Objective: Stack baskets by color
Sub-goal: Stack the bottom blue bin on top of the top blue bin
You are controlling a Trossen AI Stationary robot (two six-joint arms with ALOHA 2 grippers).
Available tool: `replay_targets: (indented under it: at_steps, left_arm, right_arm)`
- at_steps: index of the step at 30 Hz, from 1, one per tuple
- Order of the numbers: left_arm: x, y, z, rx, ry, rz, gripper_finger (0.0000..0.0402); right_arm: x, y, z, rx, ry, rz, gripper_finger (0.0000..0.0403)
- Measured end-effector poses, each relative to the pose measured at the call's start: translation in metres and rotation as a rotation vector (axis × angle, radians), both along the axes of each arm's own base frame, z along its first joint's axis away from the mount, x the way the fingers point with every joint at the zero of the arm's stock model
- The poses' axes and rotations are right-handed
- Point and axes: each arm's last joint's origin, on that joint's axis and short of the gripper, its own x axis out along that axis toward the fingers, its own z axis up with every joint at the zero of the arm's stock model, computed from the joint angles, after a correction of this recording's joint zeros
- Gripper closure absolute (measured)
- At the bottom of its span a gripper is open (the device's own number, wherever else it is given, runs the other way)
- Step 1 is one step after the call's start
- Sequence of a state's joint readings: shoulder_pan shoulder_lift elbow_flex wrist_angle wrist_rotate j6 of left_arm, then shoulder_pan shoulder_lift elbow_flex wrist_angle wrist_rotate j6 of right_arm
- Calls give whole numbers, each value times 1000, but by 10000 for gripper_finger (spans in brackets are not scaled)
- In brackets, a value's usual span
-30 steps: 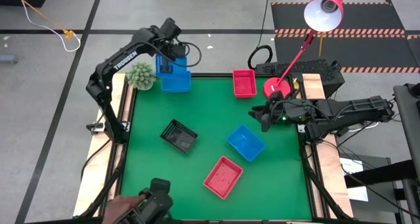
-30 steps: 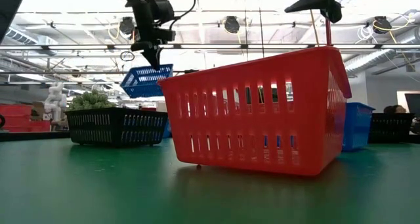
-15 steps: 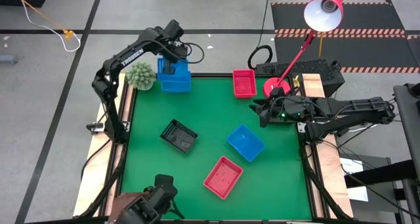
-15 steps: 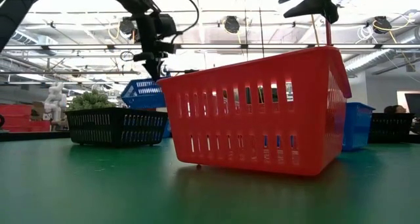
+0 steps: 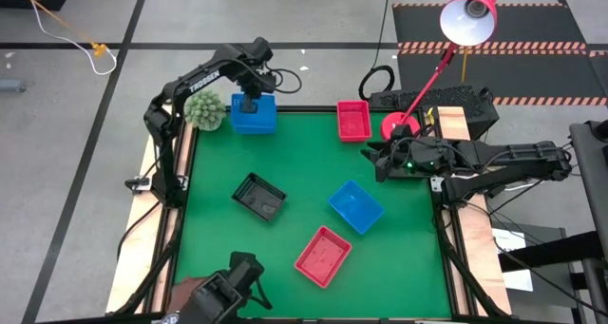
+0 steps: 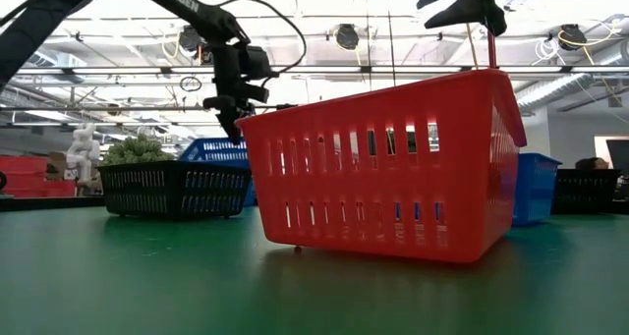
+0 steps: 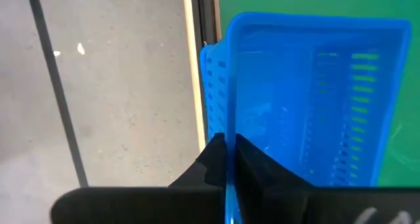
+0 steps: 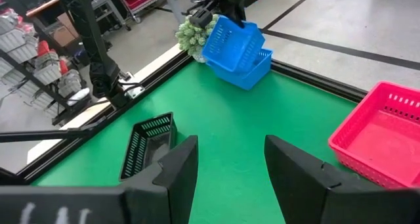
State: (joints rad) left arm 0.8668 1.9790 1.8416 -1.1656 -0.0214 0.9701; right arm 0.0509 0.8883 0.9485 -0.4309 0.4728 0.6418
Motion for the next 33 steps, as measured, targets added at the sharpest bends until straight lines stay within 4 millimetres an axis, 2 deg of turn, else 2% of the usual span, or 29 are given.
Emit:
replay_targets:
  at_steps: [4,10,15,22,27,33]
  left_arm:
    - [-2,2,1,-18,-24,1,383]
    - [-9,8,1,-40,-62,19,394]
    - [-15,13,1,-37,-65,24,384]
    - [-15,16,-8,-99,-82,20,394]
    - [-13,18,-16,-114,-73,26,382]
    - [-11,21,-25,-135,-58,28,393]
  right_arm:
    - [0,0,0,-4,1,-2,232]
    - [-1,-2,0,-37,7,-43,232]
    - [-1,-4,0,-44,10,-50,232]
    - [-1,-4,0,-41,9,-51,232]
    - [-1,-4,0,-34,5,-53,232]
    - [-1,-4,0,-32,3,-51,232]
